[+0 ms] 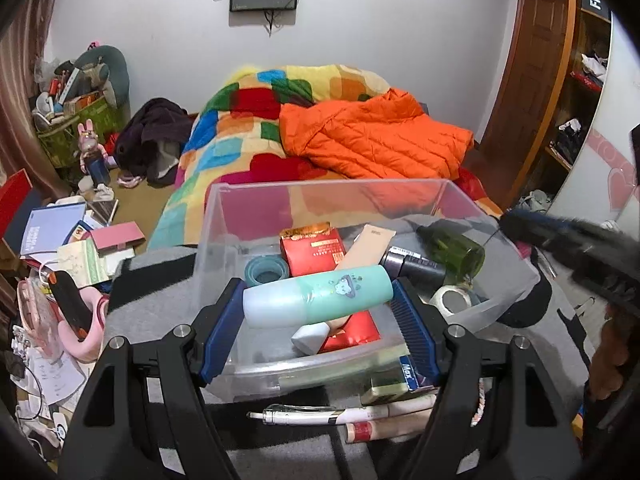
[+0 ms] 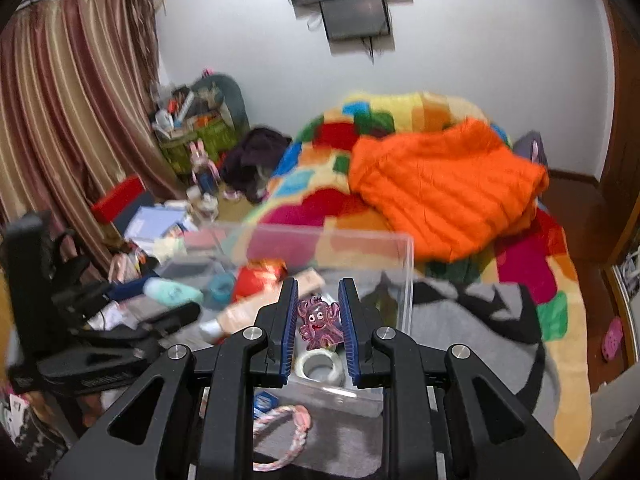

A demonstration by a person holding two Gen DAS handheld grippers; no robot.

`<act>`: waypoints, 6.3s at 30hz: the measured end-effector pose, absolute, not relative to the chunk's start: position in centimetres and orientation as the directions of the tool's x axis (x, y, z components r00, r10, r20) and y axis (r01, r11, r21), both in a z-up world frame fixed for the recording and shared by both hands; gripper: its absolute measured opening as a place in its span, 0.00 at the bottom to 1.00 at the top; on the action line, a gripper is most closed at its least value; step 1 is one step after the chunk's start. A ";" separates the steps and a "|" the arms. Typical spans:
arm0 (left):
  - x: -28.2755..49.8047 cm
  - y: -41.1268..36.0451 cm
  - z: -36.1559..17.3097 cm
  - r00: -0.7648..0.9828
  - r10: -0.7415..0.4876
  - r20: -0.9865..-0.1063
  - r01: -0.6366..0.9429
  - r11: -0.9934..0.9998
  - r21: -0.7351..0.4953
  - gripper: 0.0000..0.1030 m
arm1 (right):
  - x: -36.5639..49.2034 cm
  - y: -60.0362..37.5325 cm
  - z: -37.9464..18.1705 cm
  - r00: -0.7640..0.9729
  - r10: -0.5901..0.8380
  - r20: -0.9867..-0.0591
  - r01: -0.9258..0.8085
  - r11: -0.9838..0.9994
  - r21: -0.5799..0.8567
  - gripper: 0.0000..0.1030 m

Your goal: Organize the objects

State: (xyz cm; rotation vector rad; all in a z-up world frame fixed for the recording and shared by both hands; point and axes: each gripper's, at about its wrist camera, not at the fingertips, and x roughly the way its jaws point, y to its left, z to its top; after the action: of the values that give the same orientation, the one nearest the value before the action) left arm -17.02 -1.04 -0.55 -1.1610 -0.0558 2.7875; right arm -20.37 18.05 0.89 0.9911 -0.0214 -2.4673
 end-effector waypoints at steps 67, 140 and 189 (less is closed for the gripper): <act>-11.0 4.8 -7.0 -0.556 0.117 -0.823 -0.152 -0.988 -0.038 0.81 | -14.2 22.6 -5.6 -0.535 -0.386 -0.751 0.393 -0.901 0.182 0.11; -11.7 -0.7 -5.2 -0.581 0.116 -0.805 -0.171 -0.985 -0.019 1.00 | -15.5 14.5 -6.9 -0.328 -0.503 -0.799 0.584 -0.773 0.247 0.41; -11.9 3.0 -4.8 -0.629 0.064 -0.775 -0.154 -0.987 0.044 0.66 | -9.6 21.5 -2.2 -0.447 -0.505 -0.738 0.634 -0.761 0.137 0.10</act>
State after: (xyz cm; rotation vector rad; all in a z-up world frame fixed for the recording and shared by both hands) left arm -11.93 2.99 -4.78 -1.2904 0.1598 2.7262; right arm -9.60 21.51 -2.22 1.0538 0.2067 -2.2086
